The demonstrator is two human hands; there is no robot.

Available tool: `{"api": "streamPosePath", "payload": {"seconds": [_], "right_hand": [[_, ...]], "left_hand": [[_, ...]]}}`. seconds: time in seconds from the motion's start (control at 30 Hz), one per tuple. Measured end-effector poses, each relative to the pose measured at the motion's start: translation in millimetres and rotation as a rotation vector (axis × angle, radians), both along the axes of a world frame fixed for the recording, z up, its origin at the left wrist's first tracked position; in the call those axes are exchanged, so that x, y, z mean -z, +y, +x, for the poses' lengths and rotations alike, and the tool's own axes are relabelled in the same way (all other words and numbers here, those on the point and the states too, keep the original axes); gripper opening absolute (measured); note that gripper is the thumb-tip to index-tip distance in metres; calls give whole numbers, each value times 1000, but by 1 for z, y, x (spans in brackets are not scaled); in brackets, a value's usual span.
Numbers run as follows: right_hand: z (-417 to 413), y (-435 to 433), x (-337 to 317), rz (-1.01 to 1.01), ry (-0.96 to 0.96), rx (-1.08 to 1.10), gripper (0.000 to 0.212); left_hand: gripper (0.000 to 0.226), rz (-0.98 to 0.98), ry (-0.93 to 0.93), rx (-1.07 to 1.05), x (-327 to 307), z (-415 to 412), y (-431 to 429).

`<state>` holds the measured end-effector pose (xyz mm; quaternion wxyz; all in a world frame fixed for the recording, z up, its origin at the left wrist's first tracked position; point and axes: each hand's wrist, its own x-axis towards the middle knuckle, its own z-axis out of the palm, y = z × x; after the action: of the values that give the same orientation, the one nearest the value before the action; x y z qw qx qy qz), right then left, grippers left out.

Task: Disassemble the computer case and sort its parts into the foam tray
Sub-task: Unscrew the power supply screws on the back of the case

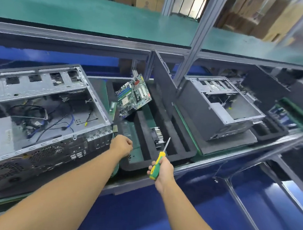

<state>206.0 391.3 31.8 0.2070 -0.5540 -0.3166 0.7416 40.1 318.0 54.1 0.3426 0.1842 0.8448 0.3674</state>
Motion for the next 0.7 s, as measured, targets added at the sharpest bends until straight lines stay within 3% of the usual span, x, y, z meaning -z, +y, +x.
{"api": "streamPosePath", "payload": {"seconds": [0.17,0.37,0.47,0.6,0.7], "right_hand": [[-6,16,-7,19,7,13,11],[-36,-9,-16,69,126,-52,20],[-57,-40,-19,46,224,-139,10],[-85,-91,-24,33,286,-299,14],[-102,-126,-29,59,320,-389,20]], "left_hand": [[41,-78,98,145,-19,-6,14],[39,216,315,128,-54,-25,-10],[42,243,519,208,-76,-45,-46],[45,-67,837,462,-91,-89,-118],[46,-313,766,496,-91,-134,-195]]}}
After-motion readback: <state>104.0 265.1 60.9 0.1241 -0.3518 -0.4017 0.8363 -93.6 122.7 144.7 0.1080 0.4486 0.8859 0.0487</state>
